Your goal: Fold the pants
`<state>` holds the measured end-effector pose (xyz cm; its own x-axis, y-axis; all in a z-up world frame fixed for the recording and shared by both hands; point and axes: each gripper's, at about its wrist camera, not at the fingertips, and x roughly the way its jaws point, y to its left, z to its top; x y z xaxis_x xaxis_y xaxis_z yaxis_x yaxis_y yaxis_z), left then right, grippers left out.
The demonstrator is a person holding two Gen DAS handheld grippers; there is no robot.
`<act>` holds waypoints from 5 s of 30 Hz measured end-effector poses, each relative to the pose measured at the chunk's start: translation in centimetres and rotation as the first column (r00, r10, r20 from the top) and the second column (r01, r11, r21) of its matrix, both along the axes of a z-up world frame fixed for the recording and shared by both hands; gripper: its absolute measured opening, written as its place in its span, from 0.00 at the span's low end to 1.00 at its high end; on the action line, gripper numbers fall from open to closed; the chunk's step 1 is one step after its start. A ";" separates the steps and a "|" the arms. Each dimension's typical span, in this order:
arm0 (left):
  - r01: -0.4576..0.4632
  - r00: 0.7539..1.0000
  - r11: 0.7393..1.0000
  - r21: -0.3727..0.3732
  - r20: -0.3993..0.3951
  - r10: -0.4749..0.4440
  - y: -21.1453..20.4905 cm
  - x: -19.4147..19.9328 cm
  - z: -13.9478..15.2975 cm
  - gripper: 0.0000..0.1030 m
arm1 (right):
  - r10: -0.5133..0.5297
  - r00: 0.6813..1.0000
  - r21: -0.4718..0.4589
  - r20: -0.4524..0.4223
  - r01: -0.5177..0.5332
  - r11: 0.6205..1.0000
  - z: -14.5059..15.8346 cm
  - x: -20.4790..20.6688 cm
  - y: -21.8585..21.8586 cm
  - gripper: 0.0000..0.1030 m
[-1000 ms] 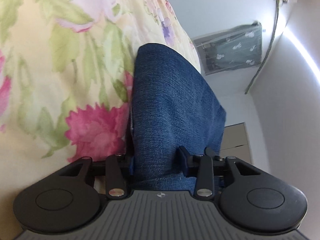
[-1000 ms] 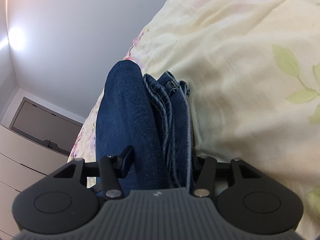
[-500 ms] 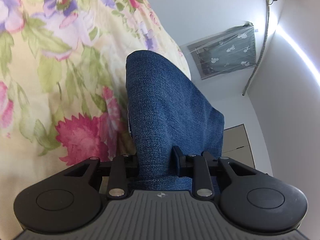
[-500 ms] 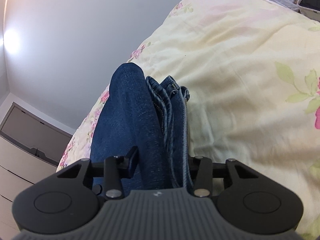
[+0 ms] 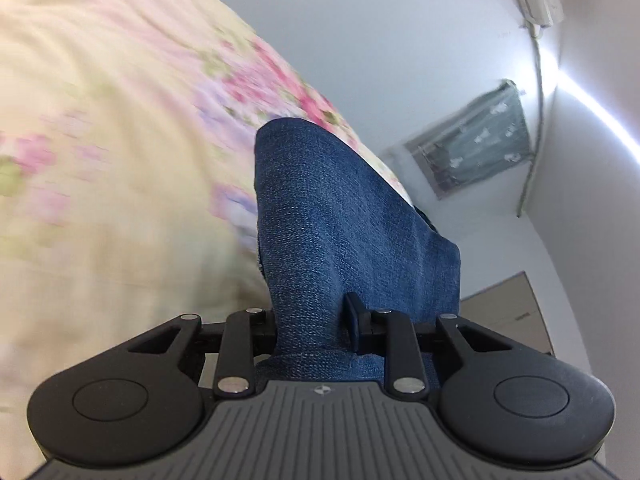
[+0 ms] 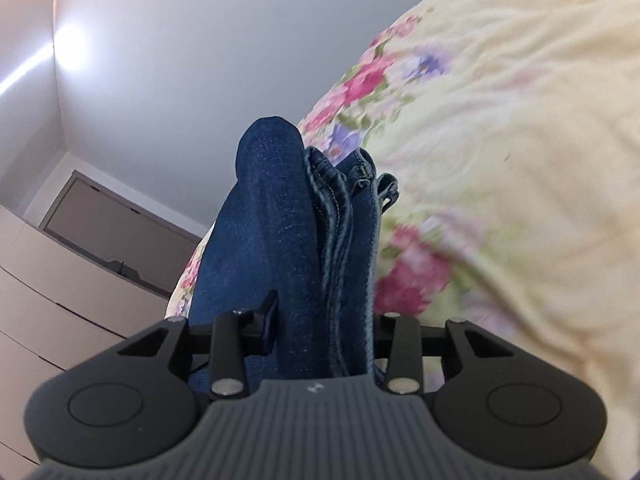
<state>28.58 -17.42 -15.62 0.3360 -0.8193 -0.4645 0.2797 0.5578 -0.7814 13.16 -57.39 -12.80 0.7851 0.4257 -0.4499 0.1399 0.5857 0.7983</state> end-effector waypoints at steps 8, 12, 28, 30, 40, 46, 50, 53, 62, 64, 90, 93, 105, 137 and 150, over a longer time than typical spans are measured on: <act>-0.058 0.997 0.997 0.050 -0.039 0.060 6.6 -0.5 -5.4 0.30 | 0.053 0.994 0.019 -0.097 -0.052 0.998 -5.0 3.6 10.9 0.33; -0.063 0.995 0.997 0.035 -0.070 0.065 7.6 -0.2 -6.6 0.44 | 0.033 0.995 0.023 -0.094 -0.031 0.999 -6.0 3.5 11.6 0.41; -0.026 0.999 0.995 0.099 -0.021 0.028 7.2 -1.2 -6.7 0.50 | 0.153 0.979 -0.116 -0.135 -0.169 0.979 -5.4 3.9 11.6 0.43; -0.043 0.998 0.996 0.072 -0.039 0.046 7.8 -1.1 -7.0 0.45 | 0.144 0.981 -0.129 -0.130 -0.161 0.979 -5.2 4.0 11.9 0.40; -0.061 0.998 0.997 0.048 0.016 0.061 10.6 -1.6 -4.3 0.33 | 0.109 0.988 -0.124 -0.112 -0.123 0.985 -3.5 4.0 13.0 0.33; -0.135 0.989 0.987 0.087 0.075 0.129 17.0 -1.0 -2.3 0.33 | 0.178 0.982 -0.105 -0.067 -0.185 0.977 -2.7 6.2 17.9 0.31; -0.196 0.979 0.971 0.134 0.086 0.186 21.6 -0.5 -2.0 0.33 | 0.229 0.972 -0.087 -0.051 -0.233 0.969 -3.0 9.3 22.4 0.31; -0.226 0.973 0.962 0.155 0.084 0.215 24.1 -0.2 -2.6 0.33 | 0.262 0.963 -0.076 -0.058 -0.266 0.961 -3.8 11.6 25.9 0.31; -0.222 0.975 0.959 0.175 0.044 0.218 25.4 0.5 -6.7 0.43 | 0.254 0.964 -0.103 -0.083 -0.262 0.959 -7.1 13.1 29.6 0.35; -0.232 0.973 0.952 0.199 0.049 0.227 25.4 0.5 -6.3 0.51 | 0.250 0.964 -0.111 -0.088 -0.259 0.959 -7.3 13.1 29.6 0.42; -0.231 0.960 0.849 0.476 0.251 0.121 16.4 -9.5 -1.9 0.71 | 0.390 0.921 -0.673 0.000 -0.288 0.681 -0.6 8.3 38.4 0.75; -0.218 0.962 0.854 0.472 0.254 0.105 16.1 -9.6 -2.5 0.76 | 0.415 0.908 -0.710 -0.058 -0.330 0.623 -2.5 9.1 38.5 0.74; -0.227 0.954 0.848 0.479 0.285 0.094 15.4 -10.4 -2.8 0.88 | 0.345 0.935 -0.691 0.078 -0.199 0.695 0.3 12.9 37.8 0.70; -0.211 0.967 0.836 0.506 0.233 0.102 16.1 -13.3 -2.9 0.75 | 0.278 0.960 -0.839 -0.037 -0.181 0.514 -3.5 2.1 36.5 0.72; -0.373 0.922 0.823 0.429 0.273 0.276 19.0 -15.3 -0.8 0.73 | 0.343 0.934 -0.716 0.099 -0.172 0.676 0.7 0.7 36.1 0.60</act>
<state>13.32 1.62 -16.37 0.6646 -0.3507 -0.6598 0.1326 0.9244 -0.3578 13.85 -21.33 -12.10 0.8006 0.2632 -0.5382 -0.2194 0.9647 0.1455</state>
